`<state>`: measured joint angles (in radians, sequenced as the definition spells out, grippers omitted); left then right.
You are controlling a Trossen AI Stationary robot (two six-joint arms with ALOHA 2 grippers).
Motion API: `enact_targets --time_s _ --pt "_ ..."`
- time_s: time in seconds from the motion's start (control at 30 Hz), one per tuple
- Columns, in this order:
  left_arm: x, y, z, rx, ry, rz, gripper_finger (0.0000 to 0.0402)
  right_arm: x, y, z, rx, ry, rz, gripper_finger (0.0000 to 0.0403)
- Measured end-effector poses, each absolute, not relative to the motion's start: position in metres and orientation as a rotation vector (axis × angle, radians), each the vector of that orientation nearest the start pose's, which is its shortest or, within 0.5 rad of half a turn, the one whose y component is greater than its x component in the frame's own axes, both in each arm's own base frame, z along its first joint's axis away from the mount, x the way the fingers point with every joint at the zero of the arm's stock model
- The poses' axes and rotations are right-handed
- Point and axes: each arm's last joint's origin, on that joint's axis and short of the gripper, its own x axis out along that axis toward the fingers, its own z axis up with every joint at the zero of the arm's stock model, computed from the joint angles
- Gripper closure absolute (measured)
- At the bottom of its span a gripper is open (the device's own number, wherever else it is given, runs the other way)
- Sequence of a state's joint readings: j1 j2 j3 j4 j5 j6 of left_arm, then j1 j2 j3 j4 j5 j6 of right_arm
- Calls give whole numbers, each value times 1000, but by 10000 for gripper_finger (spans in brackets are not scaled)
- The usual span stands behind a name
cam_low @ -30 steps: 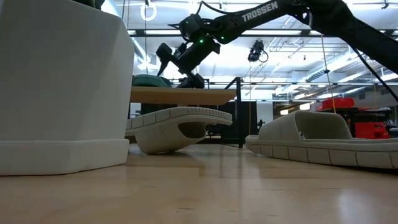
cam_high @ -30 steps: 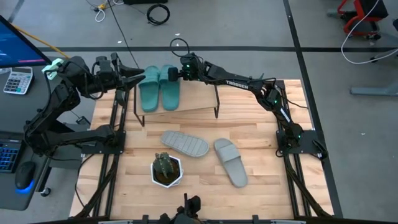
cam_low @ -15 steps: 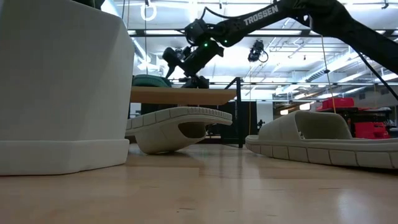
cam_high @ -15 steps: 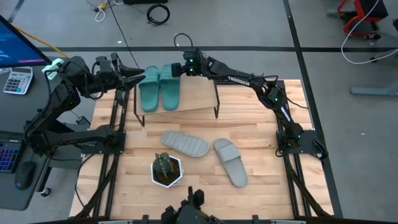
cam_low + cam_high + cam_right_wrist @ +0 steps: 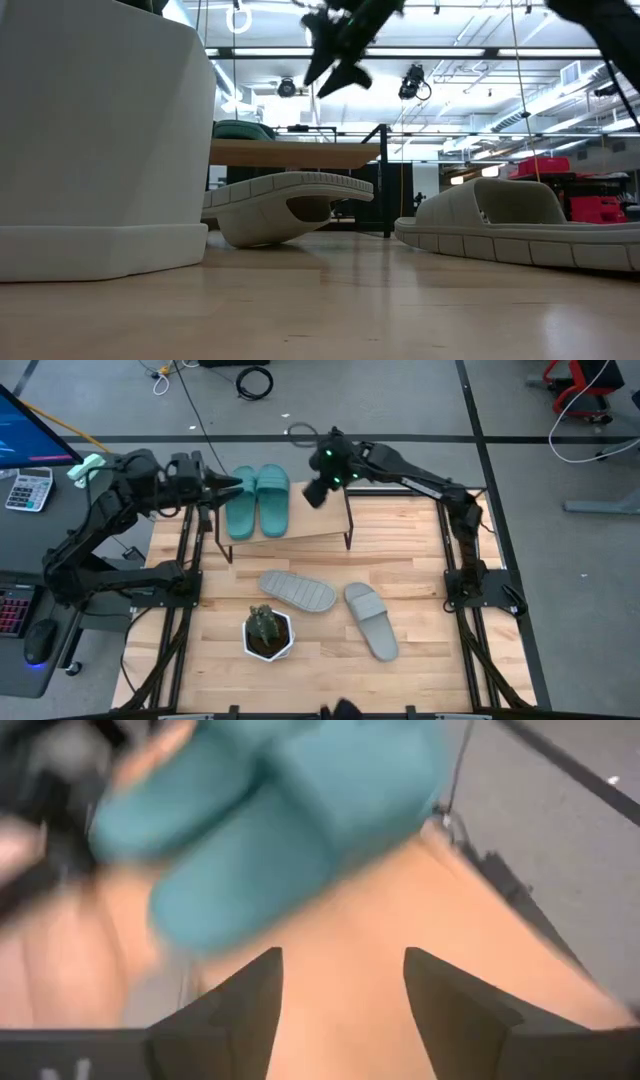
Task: Pick and place slides into the shelf
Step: Put the right gray slipper on the shelf
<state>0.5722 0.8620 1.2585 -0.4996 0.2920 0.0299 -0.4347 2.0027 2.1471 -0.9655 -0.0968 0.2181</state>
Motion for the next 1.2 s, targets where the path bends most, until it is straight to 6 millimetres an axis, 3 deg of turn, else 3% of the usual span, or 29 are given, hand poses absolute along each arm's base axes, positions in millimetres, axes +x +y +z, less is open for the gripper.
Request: enact_targets --time_s 0.17,0.33,0.5,0.83,1.07,1.2 --pt "139 74 439 -27 136 248 294 368 -131 379 272 993 -284 199" --pt "141 70 439 -22 139 221 294 348 -94 376 227 1074 -224 199" --pt "141 69 438 -49 141 218 294 308 -71 341 323 1096 -291 199" --pt "141 70 438 -54 142 219 294 228 -38 270 681 854 -423 197" --pt "141 70 438 -57 142 219 294 203 -18 232 752 833 -395 191" --pt "141 70 438 -57 141 219 294 202 -6 229 568 855 -263 190"
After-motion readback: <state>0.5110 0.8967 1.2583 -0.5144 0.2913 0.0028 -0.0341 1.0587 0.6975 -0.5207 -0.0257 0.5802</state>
